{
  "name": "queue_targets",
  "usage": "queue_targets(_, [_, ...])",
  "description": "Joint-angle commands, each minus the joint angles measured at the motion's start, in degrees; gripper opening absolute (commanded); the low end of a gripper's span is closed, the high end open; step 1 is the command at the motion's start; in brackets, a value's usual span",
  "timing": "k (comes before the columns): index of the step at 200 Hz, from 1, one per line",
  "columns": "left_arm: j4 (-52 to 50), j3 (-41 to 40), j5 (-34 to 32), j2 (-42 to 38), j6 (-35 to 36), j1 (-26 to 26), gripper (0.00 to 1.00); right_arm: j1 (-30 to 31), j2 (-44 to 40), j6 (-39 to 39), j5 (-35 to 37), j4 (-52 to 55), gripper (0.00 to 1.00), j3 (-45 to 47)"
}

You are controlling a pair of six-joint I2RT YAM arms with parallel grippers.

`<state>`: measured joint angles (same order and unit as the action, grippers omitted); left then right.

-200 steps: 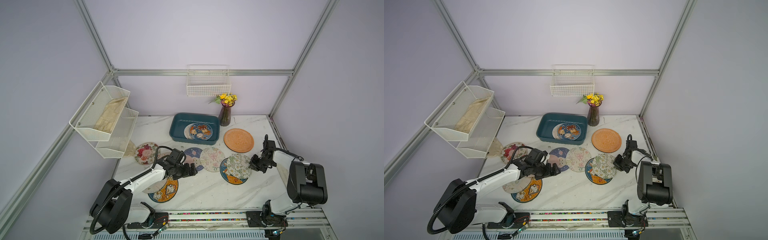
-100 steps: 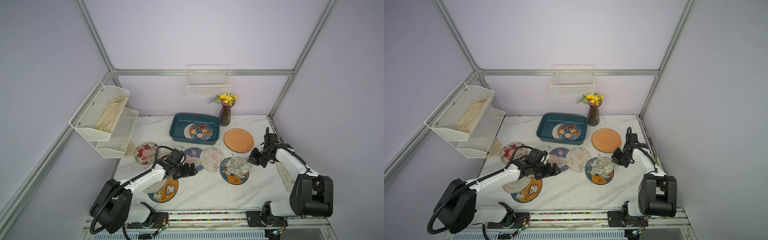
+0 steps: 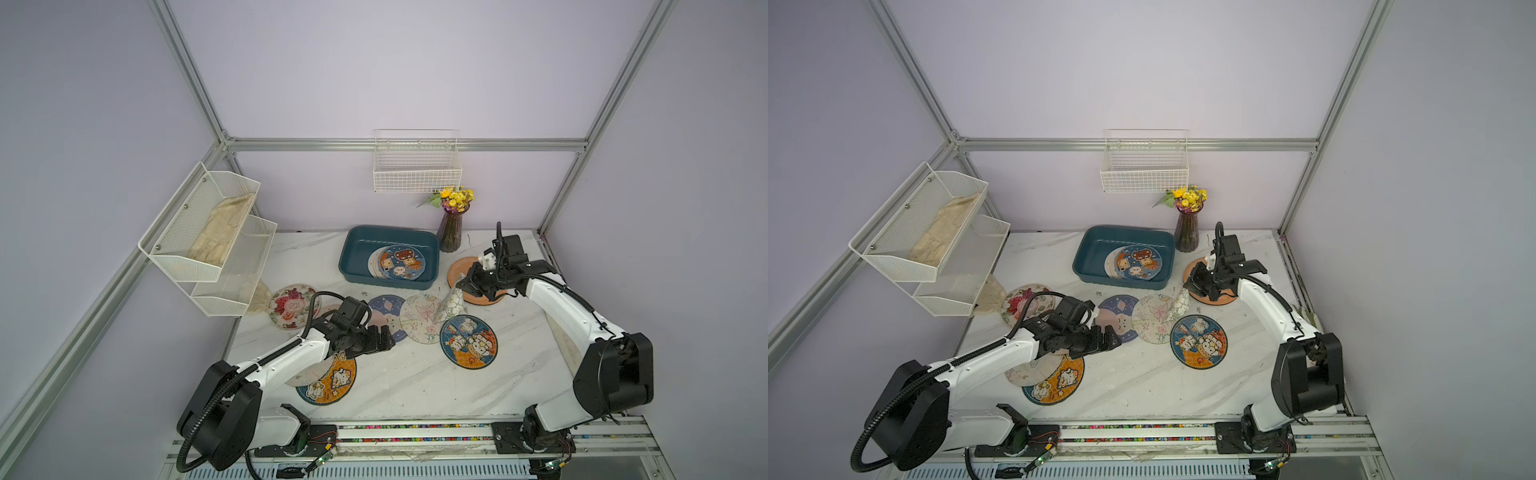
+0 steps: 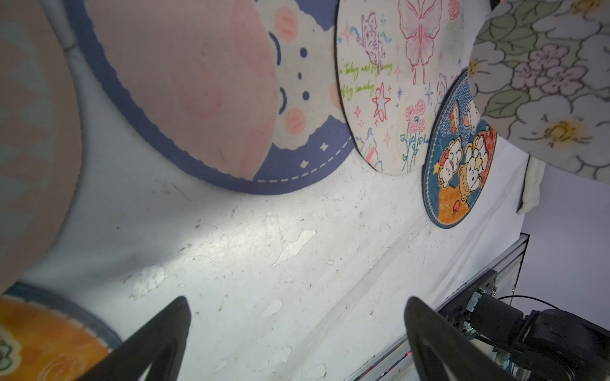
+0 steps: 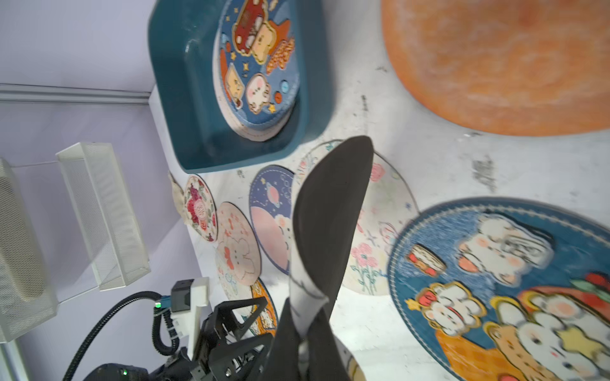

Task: Put the coasters into the storage box
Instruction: Pick up the coaster from the center of the board, then place the coaster in the storage box.

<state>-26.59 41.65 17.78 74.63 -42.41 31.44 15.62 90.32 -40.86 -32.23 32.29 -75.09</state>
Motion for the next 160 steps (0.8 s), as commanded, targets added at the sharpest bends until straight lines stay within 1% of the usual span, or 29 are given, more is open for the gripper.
queue_targets(1, [1.1,0.4,0.2,-2.4,-0.4,-0.5,1.00,2.6,4.4,-4.3,-1.2,-7.3,0.00,-6.3])
queue_targets(27, [1.1,-0.4,-0.1,-3.2,-1.1,-0.5,1.00,5.5,12.6,-5.7,-2.0,-11.6,0.00,-15.9])
queue_targets(64, [1.1,-1.1,-0.2,-4.1,-1.6,-0.5,1.00,8.2,27.0,-4.3,-2.3,-11.6,0.00,-34.8])
queue_targets(80, [1.0,-1.3,-0.4,-4.3,-1.7,-0.5,1.00,8.8,32.5,-4.9,-2.0,-12.8,0.00,-40.9])
queue_targets(123, [0.4,-1.4,-1.1,-4.9,-2.1,-0.5,1.00,10.1,45.6,-8.7,-3.1,-18.5,0.00,-51.4])
queue_targets(160, [0.1,-1.2,-1.3,-4.8,-2.2,-0.5,1.00,9.7,51.7,-6.7,-1.9,-14.7,0.00,-55.4])
